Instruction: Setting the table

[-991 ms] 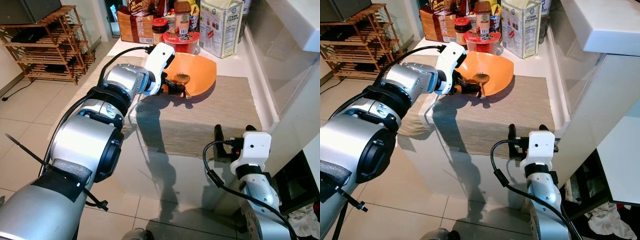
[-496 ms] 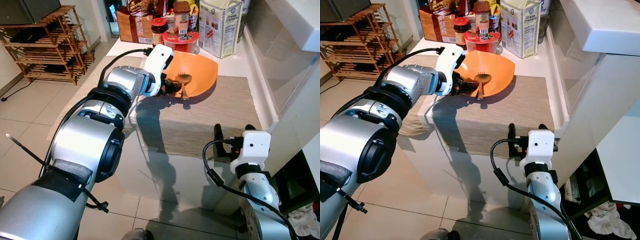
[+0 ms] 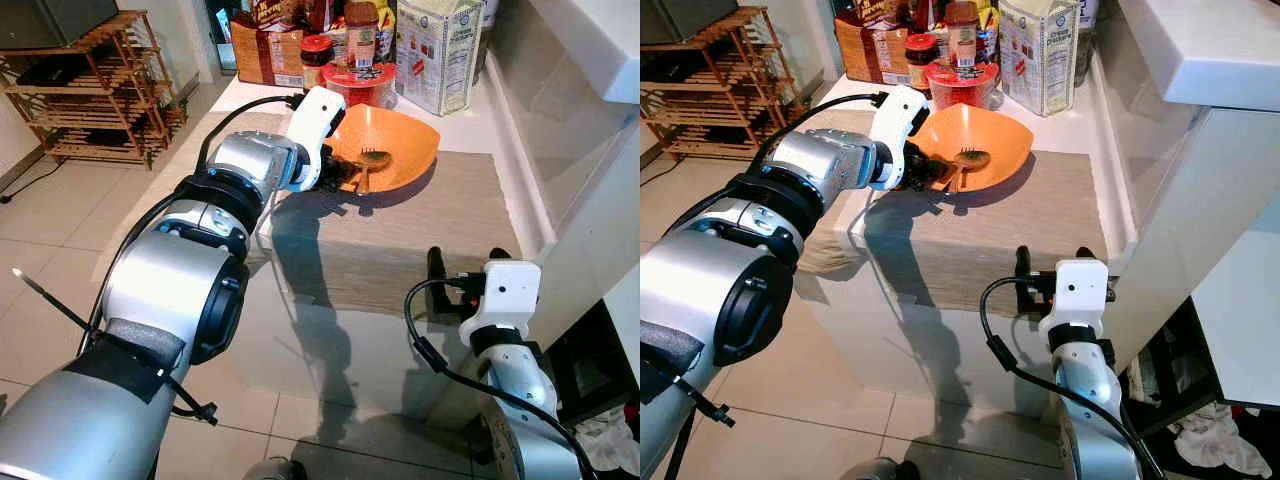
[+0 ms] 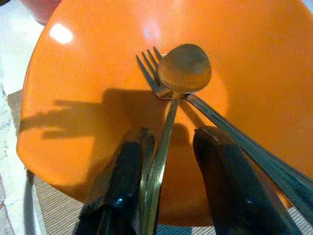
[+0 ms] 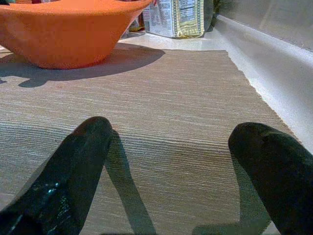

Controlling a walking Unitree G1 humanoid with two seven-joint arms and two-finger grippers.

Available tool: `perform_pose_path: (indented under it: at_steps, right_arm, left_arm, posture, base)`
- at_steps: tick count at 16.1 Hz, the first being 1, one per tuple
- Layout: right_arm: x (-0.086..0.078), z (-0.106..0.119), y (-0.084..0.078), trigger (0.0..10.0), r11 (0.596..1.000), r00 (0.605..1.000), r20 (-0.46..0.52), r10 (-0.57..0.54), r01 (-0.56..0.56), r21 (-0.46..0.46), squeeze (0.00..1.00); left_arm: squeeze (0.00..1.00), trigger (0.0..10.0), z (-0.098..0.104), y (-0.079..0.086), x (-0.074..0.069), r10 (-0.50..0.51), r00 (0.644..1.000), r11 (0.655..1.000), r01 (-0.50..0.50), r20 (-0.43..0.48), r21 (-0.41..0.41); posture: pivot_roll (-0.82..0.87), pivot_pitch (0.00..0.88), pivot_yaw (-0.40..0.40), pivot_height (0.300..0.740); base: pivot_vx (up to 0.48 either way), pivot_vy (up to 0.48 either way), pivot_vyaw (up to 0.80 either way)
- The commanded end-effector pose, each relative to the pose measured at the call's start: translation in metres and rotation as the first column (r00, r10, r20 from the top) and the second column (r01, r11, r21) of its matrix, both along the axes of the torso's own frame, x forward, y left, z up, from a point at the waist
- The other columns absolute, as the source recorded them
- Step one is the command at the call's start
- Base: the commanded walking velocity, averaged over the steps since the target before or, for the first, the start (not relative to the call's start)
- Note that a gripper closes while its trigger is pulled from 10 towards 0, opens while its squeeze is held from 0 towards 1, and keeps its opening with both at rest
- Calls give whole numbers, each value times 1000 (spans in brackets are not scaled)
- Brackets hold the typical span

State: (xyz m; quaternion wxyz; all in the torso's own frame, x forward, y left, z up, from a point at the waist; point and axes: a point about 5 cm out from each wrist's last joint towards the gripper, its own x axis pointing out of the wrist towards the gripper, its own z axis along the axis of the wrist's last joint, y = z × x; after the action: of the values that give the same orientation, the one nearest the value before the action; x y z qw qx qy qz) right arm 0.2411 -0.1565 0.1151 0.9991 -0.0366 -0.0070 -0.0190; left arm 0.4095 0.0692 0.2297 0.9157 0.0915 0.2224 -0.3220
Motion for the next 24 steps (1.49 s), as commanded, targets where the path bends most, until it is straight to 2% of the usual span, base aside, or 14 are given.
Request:
perform_pose_path:
  at_steps: [1,9,10,11,12,13,14,16,18,19,21,22,23,24]
  right_arm:
    - [1,-1,-1,10000,1000,1000,-14,-4,4,0,0]
    - [1,-2,-2,10000,1000,1000,-18,-5,5,1,0]
    - [1,-2,-2,10000,1000,1000,-19,-3,3,1,0]
    - [1,-2,-2,10000,1000,1000,-19,-3,3,-1,0]
    - [1,-2,-2,10000,1000,1000,-17,-7,7,-1,0]
    - [1,-2,-2,10000,1000,1000,-11,-14,14,1,0]
    - [1,-2,-2,10000,1000,1000,-7,-19,19,3,0]
    - [-1,-1,-3,10000,1000,1000,11,-29,30,-1,0]
    - [0,0,-4,10000,1000,999,24,-23,23,-15,0]
    - [2,2,-6,10000,999,999,39,-22,23,-22,0]
    - [6,9,-7,10000,999,996,91,-23,27,-45,0]
    - [7,11,-7,10000,998,995,101,-21,26,-51,0]
    - [7,17,-5,10000,998,990,143,-12,21,-58,0]
    - [7,18,-4,10000,998,989,148,-9,18,-62,0]
  left_arm:
    - [0,0,1,1,0,4,1000,1000,-4,-2,-21]
    - [0,0,36,-3,5,2,996,989,11,88,-149]
    - [0,0,40,-3,5,-3,994,988,20,112,-153]
    - [0,0,47,-1,7,0,981,992,24,195,-122]
    - [0,10000,56,3,9,32,967,990,4,254,-141]
    - [878,10000,63,8,11,54,950,988,-6,307,-155]
    - [1000,10000,67,13,12,77,928,988,-20,364,-156]
    - [1000,10000,75,45,11,232,862,952,-107,451,-287]
    - [1000,10000,67,70,0,304,793,942,-166,528,-292]
    - [1000,10000,56,76,-10,329,786,932,-183,523,-312]
    - [1000,10000,13,90,-46,389,779,911,-244,492,-333]
    - [1000,10000,7,91,-52,401,780,904,-255,480,-342]
    - [1000,10000,-10,91,-73,406,765,908,-274,500,-317]
    - [1000,10000,-13,91,-77,411,767,905,-278,493,-322]
  posture:
    - [-108,2,95,740]
    - [-101,11,90,740]
    - [-100,10,88,740]
    - [-101,9,91,740]
    - [-101,9,91,740]
    - [-102,5,98,740]
    - [-104,3,99,740]
    - [-91,0,83,740]
    - [-65,0,66,740]
    - [-51,3,61,740]
    - [-11,1,49,740]
    - [-9,1,47,740]
    - [9,0,39,740]
    - [9,0,39,740]
  base:
    - [0,0,0]
    - [0,0,0]
    - [0,0,0]
    - [0,0,0]
    - [0,0,0]
    - [0,0,0]
    - [0,0,0]
    - [0,0,0]
    - [0,0,0]
    - [0,0,0]
    - [0,0,0]
    - [0,0,0]
    - [0,0,0]
    - [0,0,0]
